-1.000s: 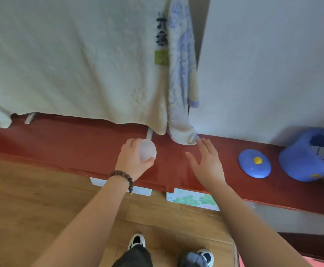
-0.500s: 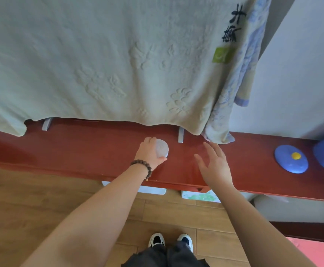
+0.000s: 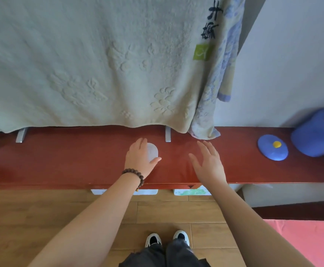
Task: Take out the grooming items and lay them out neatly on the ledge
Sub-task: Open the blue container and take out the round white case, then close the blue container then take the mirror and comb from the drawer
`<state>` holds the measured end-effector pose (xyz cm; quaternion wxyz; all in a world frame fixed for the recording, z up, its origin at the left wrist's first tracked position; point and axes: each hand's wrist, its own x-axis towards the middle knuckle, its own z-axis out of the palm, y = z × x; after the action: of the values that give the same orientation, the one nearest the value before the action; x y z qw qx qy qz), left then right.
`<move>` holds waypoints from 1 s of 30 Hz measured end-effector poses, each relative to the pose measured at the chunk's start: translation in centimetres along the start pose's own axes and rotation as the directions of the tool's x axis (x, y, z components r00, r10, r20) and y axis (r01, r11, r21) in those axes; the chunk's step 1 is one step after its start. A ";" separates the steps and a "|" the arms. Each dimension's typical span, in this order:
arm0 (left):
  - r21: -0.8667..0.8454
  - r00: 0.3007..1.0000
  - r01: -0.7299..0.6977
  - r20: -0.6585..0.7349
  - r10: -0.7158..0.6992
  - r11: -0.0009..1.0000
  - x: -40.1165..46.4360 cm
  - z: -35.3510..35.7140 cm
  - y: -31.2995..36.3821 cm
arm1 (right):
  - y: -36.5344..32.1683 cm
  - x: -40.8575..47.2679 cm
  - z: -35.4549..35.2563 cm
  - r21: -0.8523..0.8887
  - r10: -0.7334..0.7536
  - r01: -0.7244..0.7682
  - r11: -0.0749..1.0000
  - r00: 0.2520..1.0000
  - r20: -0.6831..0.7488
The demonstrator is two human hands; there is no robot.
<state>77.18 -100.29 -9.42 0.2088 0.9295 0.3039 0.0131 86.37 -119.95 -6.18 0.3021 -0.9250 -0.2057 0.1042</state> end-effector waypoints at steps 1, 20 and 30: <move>-0.024 0.998 -0.036 -0.059 0.035 0.999 -0.2 -0.1 0.5 | 0.2 -0.1 -0.2 -0.001 0.010 -0.010 1.000 1.000 -0.004; -0.240 0.818 -0.561 -0.011 0.575 0.792 1.0 8.3 27.0 | 16.9 -4.0 -14.8 0.099 0.367 -0.356 0.929 0.862 -0.348; -0.142 0.913 -0.366 0.138 0.385 0.920 4.7 15.7 38.5 | 28.7 0.6 -24.3 0.113 0.294 -0.272 0.956 0.903 -0.314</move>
<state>104.90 -131.63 -8.94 0.2789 0.9551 0.1003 -0.0057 103.78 -153.29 -4.13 0.3444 -0.9387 -0.0124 -0.0014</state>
